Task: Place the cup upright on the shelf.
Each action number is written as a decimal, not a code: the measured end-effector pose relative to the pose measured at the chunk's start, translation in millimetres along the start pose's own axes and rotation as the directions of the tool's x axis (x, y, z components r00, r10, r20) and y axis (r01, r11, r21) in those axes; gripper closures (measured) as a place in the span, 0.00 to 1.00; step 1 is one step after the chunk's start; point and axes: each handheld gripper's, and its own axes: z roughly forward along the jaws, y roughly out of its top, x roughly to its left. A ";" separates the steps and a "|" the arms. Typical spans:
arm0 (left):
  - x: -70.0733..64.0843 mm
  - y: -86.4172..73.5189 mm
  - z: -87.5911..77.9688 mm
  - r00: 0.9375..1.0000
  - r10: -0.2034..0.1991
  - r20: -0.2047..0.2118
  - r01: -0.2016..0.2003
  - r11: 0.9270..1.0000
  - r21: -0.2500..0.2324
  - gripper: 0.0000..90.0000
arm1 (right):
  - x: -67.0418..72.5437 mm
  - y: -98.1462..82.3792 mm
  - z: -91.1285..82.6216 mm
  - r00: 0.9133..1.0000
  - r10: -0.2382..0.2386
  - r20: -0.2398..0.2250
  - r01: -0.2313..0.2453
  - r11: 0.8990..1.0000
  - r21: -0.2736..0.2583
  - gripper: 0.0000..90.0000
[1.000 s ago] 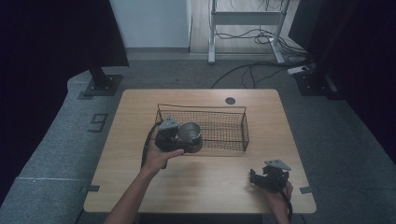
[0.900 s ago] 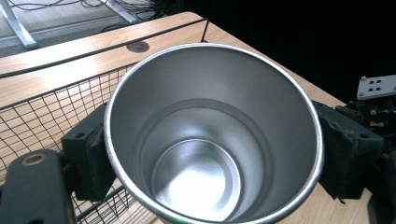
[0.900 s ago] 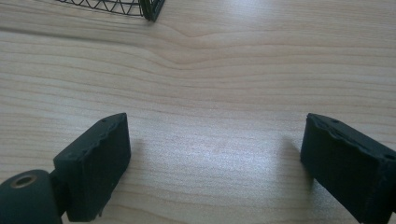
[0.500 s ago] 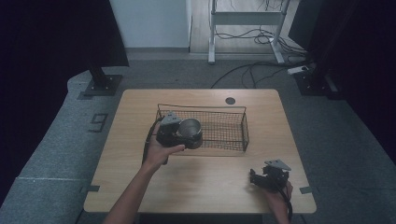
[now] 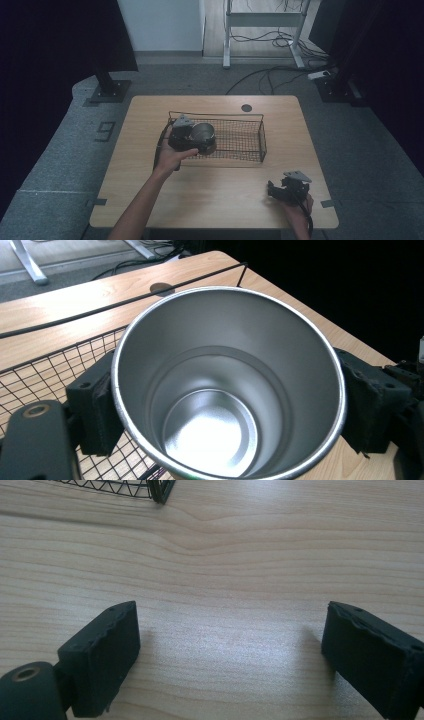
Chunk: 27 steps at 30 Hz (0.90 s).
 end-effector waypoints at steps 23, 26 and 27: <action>20.1 13.2 1.8 0.999 -0.014 -0.037 0.014 1.000 0.001 0.17 | -0.1 -0.1 0.1 1.000 -0.001 0.000 0.001 1.000 -0.002 0.09; 22.9 15.7 2.7 0.999 -0.018 -0.043 0.018 1.000 0.001 0.16 | 0.0 -0.1 0.0 1.000 0.000 0.000 0.000 1.000 -0.001 0.09; 23.2 16.5 3.2 0.999 -0.019 -0.046 0.019 1.000 0.003 0.16 | 0.0 -0.1 0.0 1.000 0.000 -0.001 0.000 1.000 -0.001 0.09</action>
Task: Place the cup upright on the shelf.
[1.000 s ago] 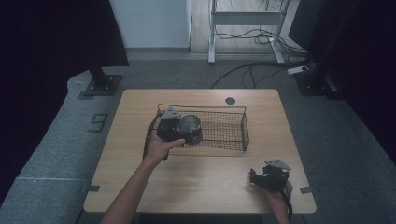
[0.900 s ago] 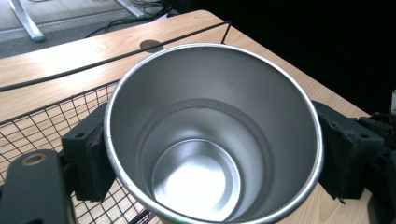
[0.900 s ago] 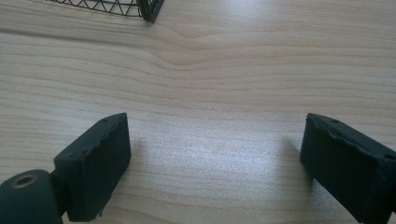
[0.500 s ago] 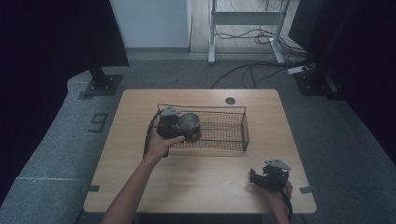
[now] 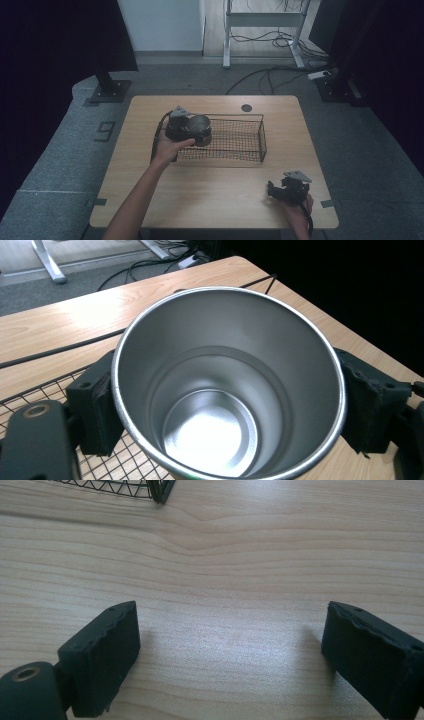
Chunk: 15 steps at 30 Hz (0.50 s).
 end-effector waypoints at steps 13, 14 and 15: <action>5.4 10.5 5.2 1.000 0.005 -0.014 -0.005 1.000 0.006 0.17 | 0.0 0.0 0.1 1.000 0.000 0.000 0.000 1.000 -0.001 0.09; 5.6 11.1 6.3 1.000 0.007 -0.016 -0.006 1.000 0.009 0.16 | 0.0 0.0 0.1 1.000 0.000 0.000 0.000 1.000 0.000 0.09; 5.7 11.4 7.5 1.000 0.007 -0.019 -0.007 1.000 0.010 0.17 | 0.0 0.0 0.0 1.000 0.000 0.000 0.000 1.000 0.000 0.09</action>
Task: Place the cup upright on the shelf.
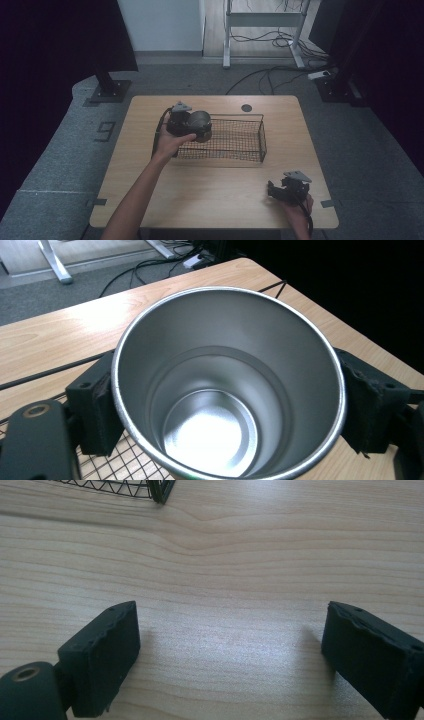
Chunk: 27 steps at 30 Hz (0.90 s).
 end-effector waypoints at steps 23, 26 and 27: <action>3.6 -4.8 38.6 1.000 0.007 -0.017 -0.007 0.999 0.045 0.16 | -0.5 0.1 0.1 1.000 0.000 0.001 0.000 1.000 -0.001 0.10; 1.8 -6.7 45.4 1.000 0.012 -0.014 -0.011 0.998 0.057 0.16 | -0.5 0.1 0.1 1.000 0.001 0.001 -0.001 1.000 -0.001 0.10; 1.5 -7.1 47.0 1.000 0.012 -0.014 -0.011 0.998 0.058 0.16 | -0.5 0.1 0.1 1.000 0.001 0.001 -0.001 1.000 0.000 0.10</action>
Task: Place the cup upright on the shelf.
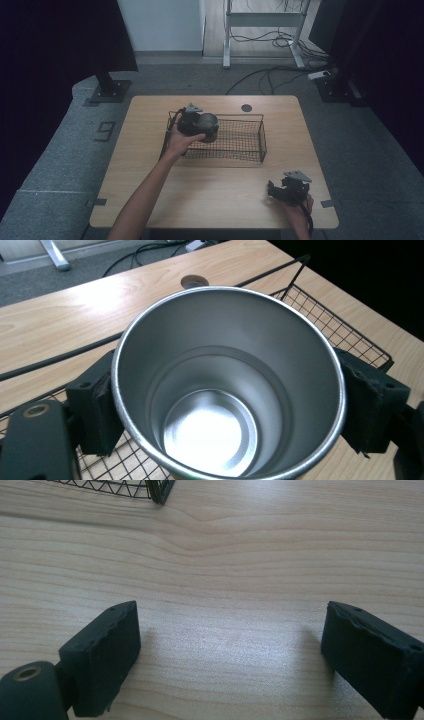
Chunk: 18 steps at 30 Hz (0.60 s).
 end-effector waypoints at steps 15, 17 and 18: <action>7.7 -15.6 21.9 0.999 -0.042 -0.011 0.042 0.998 0.037 0.16 | 0.0 0.0 0.0 1.000 0.000 0.000 0.000 1.000 0.000 0.10; 7.7 -16.2 23.1 0.999 -0.043 -0.012 0.043 0.998 0.037 0.16 | 0.0 0.0 0.0 1.000 0.000 0.000 0.000 1.000 0.000 0.10; 7.8 -16.9 24.7 0.999 -0.042 -0.014 0.042 0.998 0.040 0.16 | 0.0 0.0 0.0 1.000 0.000 0.000 0.000 1.000 0.000 0.10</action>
